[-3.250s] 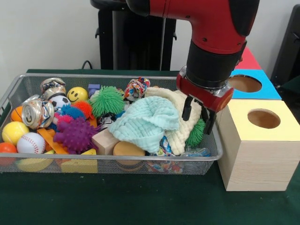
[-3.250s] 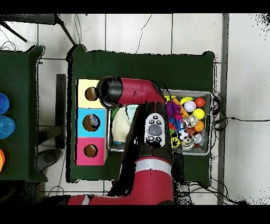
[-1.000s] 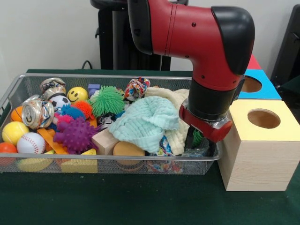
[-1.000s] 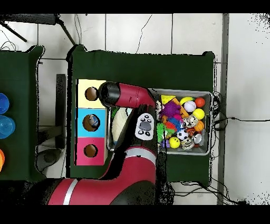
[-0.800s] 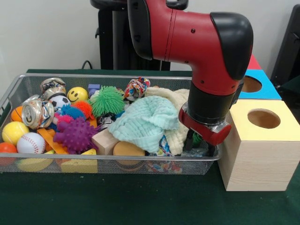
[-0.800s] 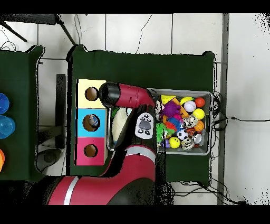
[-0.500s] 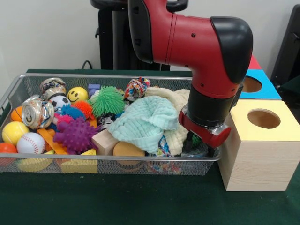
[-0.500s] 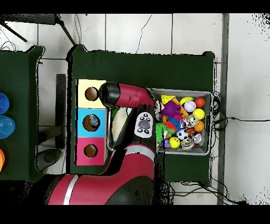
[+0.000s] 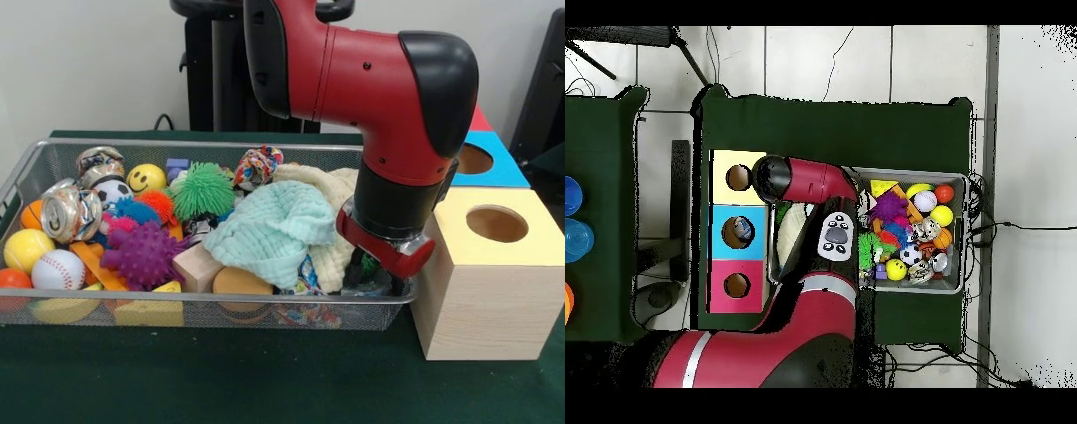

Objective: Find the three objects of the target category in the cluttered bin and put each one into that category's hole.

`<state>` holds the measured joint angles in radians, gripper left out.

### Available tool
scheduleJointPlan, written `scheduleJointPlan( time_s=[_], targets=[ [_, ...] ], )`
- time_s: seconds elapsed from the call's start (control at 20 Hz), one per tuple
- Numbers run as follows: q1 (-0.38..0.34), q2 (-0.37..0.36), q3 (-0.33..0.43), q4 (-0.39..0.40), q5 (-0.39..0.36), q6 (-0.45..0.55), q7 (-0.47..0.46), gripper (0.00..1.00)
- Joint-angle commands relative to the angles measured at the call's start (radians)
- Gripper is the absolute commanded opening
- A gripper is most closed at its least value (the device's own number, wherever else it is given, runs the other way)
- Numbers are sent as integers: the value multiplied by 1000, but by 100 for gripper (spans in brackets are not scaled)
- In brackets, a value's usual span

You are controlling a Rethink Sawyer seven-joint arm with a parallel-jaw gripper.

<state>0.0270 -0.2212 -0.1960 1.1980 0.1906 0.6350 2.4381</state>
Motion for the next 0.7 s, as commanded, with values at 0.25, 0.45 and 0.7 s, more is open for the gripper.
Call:
scheduleJointPlan(
  time_s=[0.25, 0.45, 0.7],
  targets=[
    [-32, 77, 57, -69, 25, -134, 135, 100],
    [-36, 66, 60, -63, 24, -125, 126, 100],
    [-37, 62, 59, -60, 12, -124, 110, 100]
  ],
)
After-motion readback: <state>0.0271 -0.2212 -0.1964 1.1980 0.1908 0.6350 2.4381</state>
